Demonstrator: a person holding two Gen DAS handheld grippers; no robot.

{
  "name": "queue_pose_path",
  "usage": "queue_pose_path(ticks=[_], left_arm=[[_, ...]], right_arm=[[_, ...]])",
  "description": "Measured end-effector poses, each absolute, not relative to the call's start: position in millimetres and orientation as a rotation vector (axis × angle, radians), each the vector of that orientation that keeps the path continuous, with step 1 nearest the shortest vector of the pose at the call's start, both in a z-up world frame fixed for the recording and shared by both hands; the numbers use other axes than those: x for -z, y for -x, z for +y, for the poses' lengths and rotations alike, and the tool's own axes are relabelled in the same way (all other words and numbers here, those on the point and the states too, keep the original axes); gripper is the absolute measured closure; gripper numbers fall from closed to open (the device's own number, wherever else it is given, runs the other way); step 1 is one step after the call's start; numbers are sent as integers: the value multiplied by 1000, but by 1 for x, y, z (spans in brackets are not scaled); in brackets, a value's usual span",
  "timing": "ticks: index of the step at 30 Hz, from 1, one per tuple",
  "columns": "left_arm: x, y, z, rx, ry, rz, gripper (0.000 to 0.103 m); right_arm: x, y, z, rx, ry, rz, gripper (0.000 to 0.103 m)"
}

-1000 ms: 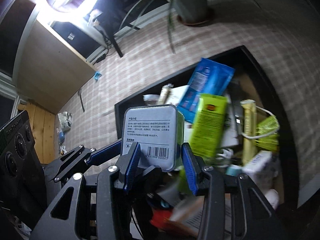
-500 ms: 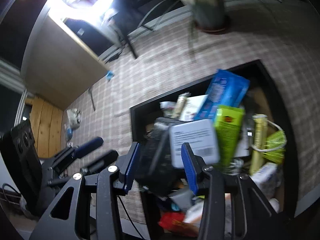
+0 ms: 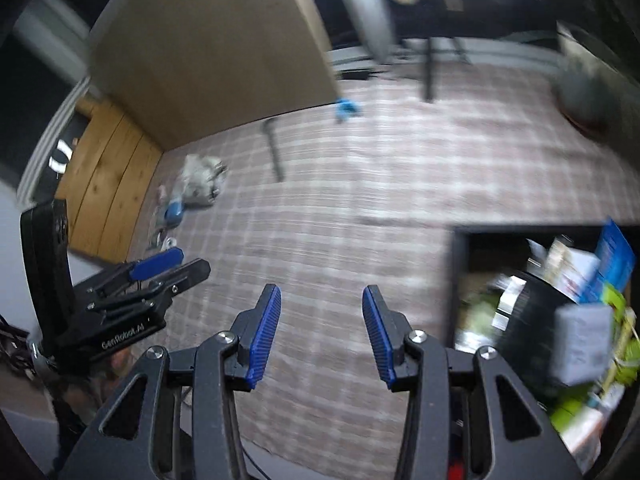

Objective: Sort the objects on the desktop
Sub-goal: 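Grasp the white cable with the right tool while the left tool grasps the Coffee-mate sachet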

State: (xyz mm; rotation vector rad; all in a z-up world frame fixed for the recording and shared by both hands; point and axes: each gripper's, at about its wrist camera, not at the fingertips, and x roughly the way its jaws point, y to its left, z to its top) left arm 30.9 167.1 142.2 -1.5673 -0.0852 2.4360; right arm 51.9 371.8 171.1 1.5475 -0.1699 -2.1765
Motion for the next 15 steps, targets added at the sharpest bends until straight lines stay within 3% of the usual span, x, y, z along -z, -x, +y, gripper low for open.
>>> queue_pose_path(ticks=[15], left_arm=[[-61,3,-45,-2583,1913,-205,51]], right_arm=[[-111,-73,143,1960,-1550,75,61]])
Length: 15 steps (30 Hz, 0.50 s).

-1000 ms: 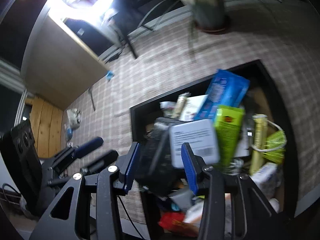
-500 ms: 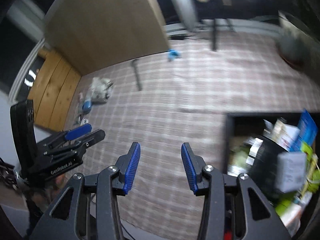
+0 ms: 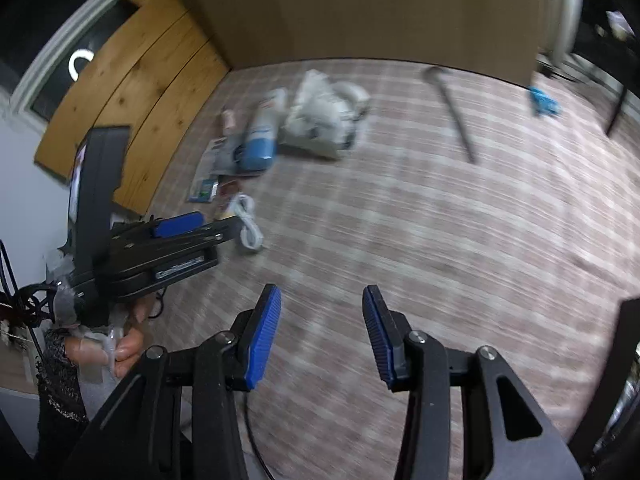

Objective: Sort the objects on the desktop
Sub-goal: 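Grasp the white cable with the right tool while the left tool grasps the Coffee-mate sachet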

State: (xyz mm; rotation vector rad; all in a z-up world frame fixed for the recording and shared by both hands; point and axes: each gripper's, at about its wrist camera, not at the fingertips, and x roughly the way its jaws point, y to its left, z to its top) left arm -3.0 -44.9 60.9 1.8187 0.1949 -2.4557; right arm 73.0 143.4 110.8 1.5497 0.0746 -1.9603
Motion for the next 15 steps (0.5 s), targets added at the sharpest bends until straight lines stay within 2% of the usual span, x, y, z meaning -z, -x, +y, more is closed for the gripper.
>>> queue_pose_path(ticks=[15], left_arm=[[-19,23,-101,2366,-1832,394,48]], right_arm=[[-62,-66,33,1808,-1573,285,61]])
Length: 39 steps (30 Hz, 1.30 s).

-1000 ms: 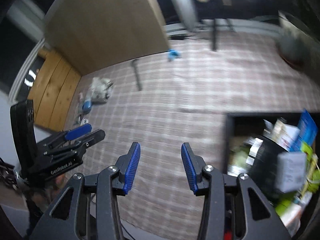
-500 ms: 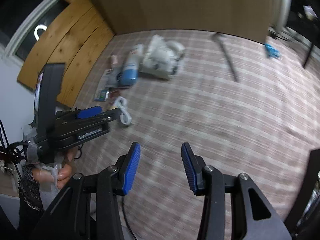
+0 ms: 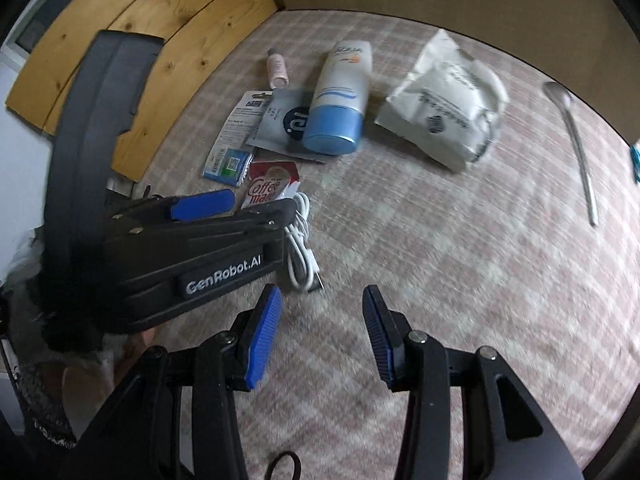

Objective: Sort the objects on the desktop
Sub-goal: 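Grasp the white cable with the right tool while the left tool grasps the Coffee-mate sachet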

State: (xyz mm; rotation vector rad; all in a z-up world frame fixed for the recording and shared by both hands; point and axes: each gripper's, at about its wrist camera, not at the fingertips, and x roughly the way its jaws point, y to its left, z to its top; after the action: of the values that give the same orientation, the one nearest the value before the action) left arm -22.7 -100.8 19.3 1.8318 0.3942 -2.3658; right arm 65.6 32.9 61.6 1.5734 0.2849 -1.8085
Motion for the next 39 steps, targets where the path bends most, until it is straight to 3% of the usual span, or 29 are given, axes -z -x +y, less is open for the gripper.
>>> queue_pose_path(ticks=[6,11,13,19,24,33,39], left_arm=[[-17,20,-112,2366,-1815,495,48],[-15,21,-118,2339,-1781,460,51],[-10,21,-124,2323,-1789,494,51],[-7,18,-126,2334,-1790,488,51],[-6,14,-126,2336,-1804,568,40],[5,24,-99,2299,-1796,261,35],[2,18,-95,2336,-1774,244,59]], right_arm=[[-49,-59,11,1783,-1563,315,61],[-38,-54,-2,1782,-1554,345,62],[-33,-52,-4,1785,-1559,346,72],[-30,-49,1,1813,-1548,389,85],[-32,-39,24,1877,-1595,385,86],[-41,-27,61,1920,-1611,324,86],[-46,-23,75,1939,-1617,278,86]])
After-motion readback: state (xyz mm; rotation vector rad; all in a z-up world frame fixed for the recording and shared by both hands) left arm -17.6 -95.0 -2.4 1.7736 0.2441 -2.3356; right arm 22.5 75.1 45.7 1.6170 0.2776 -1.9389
